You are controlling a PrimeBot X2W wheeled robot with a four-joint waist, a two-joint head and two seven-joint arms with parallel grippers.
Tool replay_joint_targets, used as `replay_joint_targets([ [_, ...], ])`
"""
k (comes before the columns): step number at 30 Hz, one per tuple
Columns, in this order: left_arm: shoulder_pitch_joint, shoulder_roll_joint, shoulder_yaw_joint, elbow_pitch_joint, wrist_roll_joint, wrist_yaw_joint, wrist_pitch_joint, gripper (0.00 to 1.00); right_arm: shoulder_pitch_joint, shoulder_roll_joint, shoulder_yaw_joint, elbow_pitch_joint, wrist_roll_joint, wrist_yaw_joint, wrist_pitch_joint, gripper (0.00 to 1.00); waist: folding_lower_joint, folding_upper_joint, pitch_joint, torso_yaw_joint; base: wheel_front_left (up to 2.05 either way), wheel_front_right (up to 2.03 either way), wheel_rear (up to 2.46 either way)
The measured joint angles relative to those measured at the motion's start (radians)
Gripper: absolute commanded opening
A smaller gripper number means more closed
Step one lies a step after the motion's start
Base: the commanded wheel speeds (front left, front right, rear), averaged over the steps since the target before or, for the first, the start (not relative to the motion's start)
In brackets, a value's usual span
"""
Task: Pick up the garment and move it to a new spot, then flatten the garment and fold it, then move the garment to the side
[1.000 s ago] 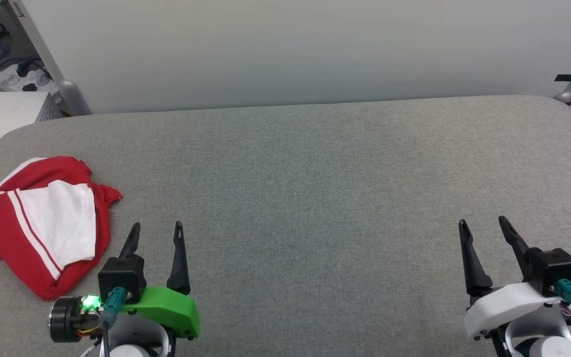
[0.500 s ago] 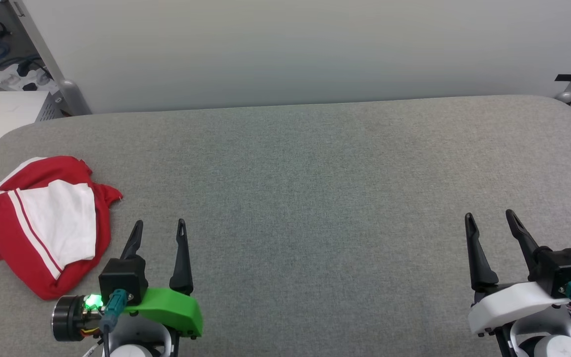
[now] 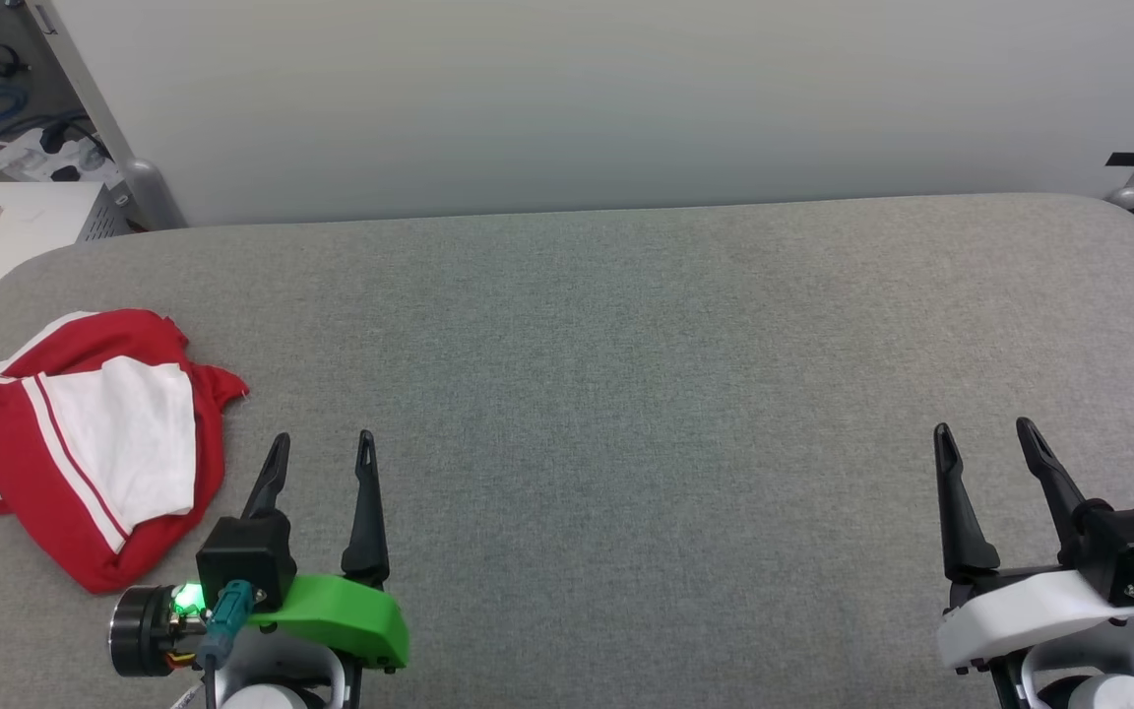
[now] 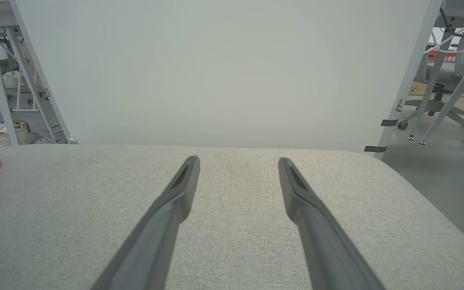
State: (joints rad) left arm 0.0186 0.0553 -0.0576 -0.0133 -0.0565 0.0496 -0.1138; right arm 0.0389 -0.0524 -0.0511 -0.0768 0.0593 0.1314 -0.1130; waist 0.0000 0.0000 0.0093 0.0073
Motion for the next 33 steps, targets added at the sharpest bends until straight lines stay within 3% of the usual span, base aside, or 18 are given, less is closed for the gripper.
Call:
replay_joint_targets([
  [33,0.0,0.0,-0.024,0.007,-0.039,0.021,-0.072,1.0,0.023,0.0,-0.007,-0.03,0.034,0.0,-0.07,1.0,0.0,0.0,-0.003,0.005,0.0,0.0,0.0],
])
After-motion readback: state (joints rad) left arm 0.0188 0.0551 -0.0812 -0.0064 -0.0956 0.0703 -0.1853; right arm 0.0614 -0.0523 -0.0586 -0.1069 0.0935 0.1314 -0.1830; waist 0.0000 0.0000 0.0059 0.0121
